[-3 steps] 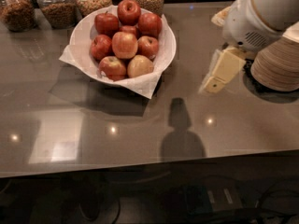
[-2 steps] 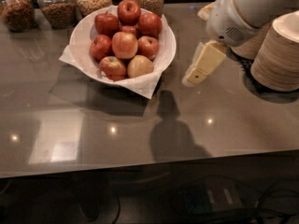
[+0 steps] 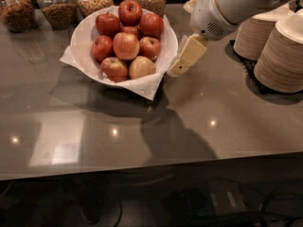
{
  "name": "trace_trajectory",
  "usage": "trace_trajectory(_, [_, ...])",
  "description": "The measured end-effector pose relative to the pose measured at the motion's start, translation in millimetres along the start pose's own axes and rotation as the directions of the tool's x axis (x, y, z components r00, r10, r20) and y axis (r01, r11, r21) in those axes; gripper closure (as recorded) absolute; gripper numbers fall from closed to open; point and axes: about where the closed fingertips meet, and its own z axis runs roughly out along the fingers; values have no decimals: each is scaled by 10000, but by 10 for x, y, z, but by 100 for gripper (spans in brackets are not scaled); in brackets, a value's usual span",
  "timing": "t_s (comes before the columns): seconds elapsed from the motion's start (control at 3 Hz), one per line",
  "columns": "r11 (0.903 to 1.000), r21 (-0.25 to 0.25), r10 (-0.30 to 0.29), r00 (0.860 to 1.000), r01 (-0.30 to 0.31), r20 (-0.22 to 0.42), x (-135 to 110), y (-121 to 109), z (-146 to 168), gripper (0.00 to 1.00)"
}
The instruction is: Pick apple from white bowl
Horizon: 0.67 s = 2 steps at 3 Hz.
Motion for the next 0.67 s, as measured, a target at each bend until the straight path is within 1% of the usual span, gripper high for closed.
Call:
trace_trajectory(0.33, [9992, -114, -376, 9985, 381, 389, -148, -114, 255, 0])
trace_trajectory(0.67, [9972, -243, -679, 9943, 701, 827, -332, -205, 518, 0])
